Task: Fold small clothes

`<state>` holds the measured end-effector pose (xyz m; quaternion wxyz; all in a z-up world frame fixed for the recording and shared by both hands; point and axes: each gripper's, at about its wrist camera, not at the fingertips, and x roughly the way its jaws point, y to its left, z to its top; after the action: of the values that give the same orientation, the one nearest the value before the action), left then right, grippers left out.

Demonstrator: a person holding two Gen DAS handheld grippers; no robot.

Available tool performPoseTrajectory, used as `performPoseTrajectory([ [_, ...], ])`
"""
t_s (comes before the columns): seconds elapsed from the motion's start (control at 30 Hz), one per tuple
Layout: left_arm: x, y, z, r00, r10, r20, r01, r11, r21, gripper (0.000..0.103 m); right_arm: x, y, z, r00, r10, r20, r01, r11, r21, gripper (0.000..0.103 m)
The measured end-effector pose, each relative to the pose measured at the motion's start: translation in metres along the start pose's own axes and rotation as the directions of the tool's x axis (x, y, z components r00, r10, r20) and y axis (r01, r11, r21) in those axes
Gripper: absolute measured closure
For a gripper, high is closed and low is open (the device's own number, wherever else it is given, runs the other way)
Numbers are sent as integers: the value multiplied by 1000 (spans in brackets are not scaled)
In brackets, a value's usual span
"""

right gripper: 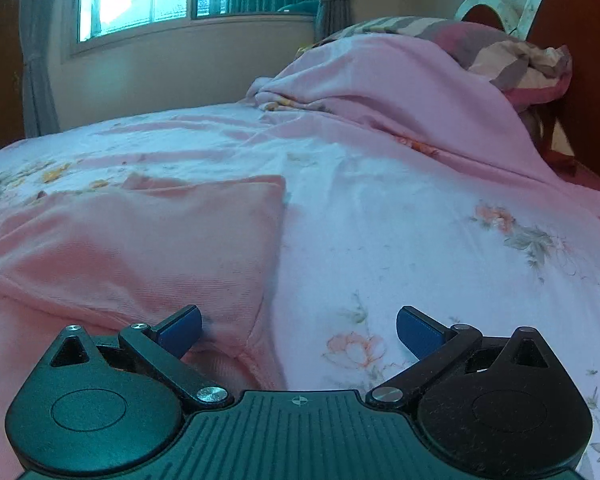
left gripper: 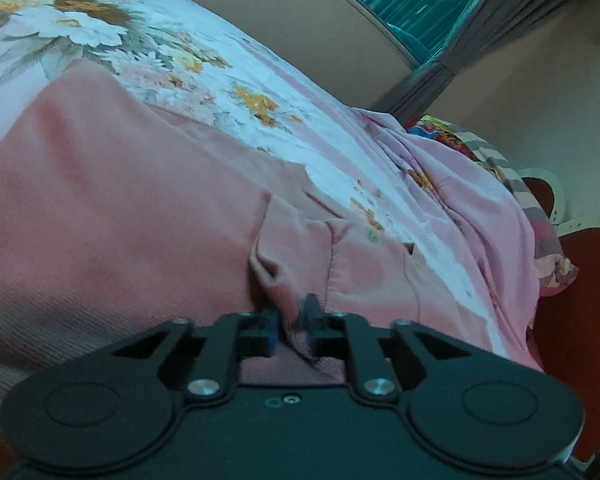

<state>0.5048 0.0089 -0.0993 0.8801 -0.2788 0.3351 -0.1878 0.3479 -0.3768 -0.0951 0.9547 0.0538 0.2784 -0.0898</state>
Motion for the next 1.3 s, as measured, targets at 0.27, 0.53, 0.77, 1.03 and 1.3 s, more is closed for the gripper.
performPoseTrajectory([
  [0.27, -15, -34, -7, 981, 154, 119, -180, 950, 255, 46, 4, -20, 7, 999, -52, 11, 51, 996, 73, 0],
  [0.53, -10, -63, -24, 935, 329, 131, -351, 816, 459, 42, 11, -12, 10, 996, -71, -49, 71, 997, -4, 0],
  [0.77, -17, -61, -39, 914, 371, 163, -401, 775, 489, 42, -13, 7, 10, 997, -18, 80, 22, 999, -42, 0],
  [1.03, -15, -60, -37, 914, 366, 177, -403, 761, 509, 41, 7, 25, 9, 998, -22, 66, 28, 994, -101, 0],
  [1.3, 6, -77, -11, 916, 324, 236, -401, 748, 529, 41, 18, 37, 34, 982, 15, 189, 11, 991, -136, 12],
])
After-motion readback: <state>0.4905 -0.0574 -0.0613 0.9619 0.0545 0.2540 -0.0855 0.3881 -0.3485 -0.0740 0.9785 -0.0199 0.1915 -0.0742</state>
